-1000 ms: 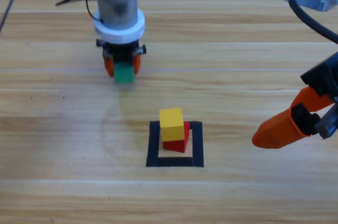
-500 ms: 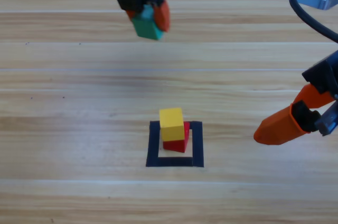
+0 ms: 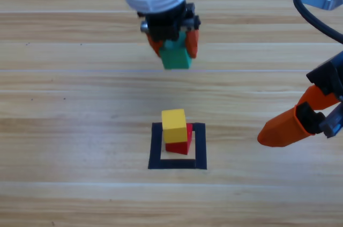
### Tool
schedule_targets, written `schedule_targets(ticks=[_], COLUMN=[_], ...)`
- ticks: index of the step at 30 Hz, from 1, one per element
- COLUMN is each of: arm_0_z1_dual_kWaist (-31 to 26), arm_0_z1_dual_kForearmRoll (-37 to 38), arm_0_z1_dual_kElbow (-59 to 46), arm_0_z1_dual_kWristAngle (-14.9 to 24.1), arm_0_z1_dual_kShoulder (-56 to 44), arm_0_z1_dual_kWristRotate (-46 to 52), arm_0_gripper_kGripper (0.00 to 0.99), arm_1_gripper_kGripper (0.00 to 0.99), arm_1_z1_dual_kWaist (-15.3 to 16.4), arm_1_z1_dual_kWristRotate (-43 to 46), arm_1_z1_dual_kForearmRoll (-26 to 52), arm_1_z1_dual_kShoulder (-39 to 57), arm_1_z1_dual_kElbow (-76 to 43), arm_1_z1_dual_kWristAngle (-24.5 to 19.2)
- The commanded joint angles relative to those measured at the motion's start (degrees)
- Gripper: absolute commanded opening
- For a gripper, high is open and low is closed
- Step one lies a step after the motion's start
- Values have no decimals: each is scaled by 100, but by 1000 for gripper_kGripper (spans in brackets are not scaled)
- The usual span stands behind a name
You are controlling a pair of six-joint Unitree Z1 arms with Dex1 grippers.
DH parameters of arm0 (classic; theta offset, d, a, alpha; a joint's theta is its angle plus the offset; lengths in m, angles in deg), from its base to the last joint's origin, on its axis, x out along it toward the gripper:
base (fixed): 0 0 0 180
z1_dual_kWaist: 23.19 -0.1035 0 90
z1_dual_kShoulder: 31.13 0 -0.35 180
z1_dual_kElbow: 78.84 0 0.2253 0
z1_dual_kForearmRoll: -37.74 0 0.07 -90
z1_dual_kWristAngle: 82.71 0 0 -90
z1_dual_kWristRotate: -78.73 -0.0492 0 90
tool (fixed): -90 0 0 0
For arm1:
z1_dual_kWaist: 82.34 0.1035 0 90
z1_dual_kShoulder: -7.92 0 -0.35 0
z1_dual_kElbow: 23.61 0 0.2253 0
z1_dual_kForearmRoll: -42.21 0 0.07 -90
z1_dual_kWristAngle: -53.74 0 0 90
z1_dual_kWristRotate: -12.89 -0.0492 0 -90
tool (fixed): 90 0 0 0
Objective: Stack the blocks in the rectangular block: red at the bottom, yellow in the middle, green on top
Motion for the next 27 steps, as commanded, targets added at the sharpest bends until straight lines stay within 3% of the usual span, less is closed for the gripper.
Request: schedule_targets(ticks=[1, 8, 27], arm_0_z1_dual_kWaist=[507, 780, 622], arm_0_z1_dual_kForearmRoll=[-33, -42, -33], arm_0_z1_dual_kElbow=[-321, -488, -1077], arm_0_z1_dual_kWristAngle=[199, 304, 506], arm_0_z1_dual_kShoulder=[156, 183, 86], arm_0_z1_dual_kWristRotate=[912, 1272, 973], arm_0_gripper_kGripper=[0, 0, 0], arm_1_gripper_kGripper=[989, 989, 989], arm_1_z1_dual_kWaist=[-125, -125, -125], arm_1_z1_dual_kWristRotate=[-39, -39, -39], arm_1_z1_dual_kForearmRoll=[71, 71, 71], arm_1_z1_dual_kShoulder=[-247, -274, -362], arm_1_z1_dual_kElbow=[-130, -112, -95], arm_1_z1_dual_kWristAngle=[-40, -49, -49])
